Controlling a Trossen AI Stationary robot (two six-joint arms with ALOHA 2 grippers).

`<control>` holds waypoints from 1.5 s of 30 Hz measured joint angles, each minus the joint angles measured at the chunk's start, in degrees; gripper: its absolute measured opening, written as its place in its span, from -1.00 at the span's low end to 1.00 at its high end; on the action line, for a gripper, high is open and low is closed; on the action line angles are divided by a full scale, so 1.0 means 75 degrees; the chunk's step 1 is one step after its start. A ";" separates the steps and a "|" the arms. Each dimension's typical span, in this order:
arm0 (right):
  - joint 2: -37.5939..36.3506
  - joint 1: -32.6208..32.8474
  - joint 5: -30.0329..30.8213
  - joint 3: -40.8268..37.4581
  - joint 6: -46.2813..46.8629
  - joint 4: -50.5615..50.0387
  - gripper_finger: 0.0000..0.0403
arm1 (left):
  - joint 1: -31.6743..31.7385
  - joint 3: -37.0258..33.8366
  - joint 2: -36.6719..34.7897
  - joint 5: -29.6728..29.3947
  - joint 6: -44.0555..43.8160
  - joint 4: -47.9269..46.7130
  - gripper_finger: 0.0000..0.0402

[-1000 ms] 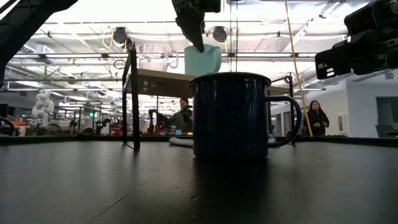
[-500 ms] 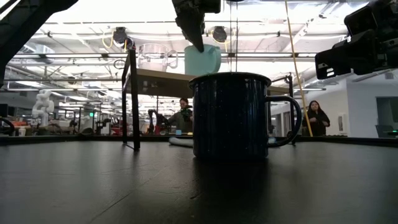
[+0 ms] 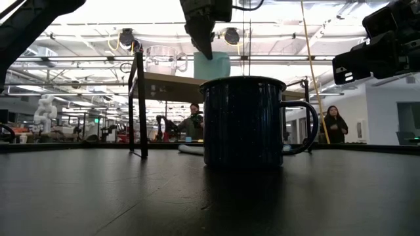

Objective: Stack small to large cups/mugs on shelf
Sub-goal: Put the blue mug on the shelf, then put the dark blue mug on the shelf

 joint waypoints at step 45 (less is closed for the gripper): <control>0.0073 0.0003 -0.0006 0.0002 0.0023 -0.0027 -1.00 | -0.3571 0.0028 -0.3197 -0.1665 -0.0290 -0.0875 -0.99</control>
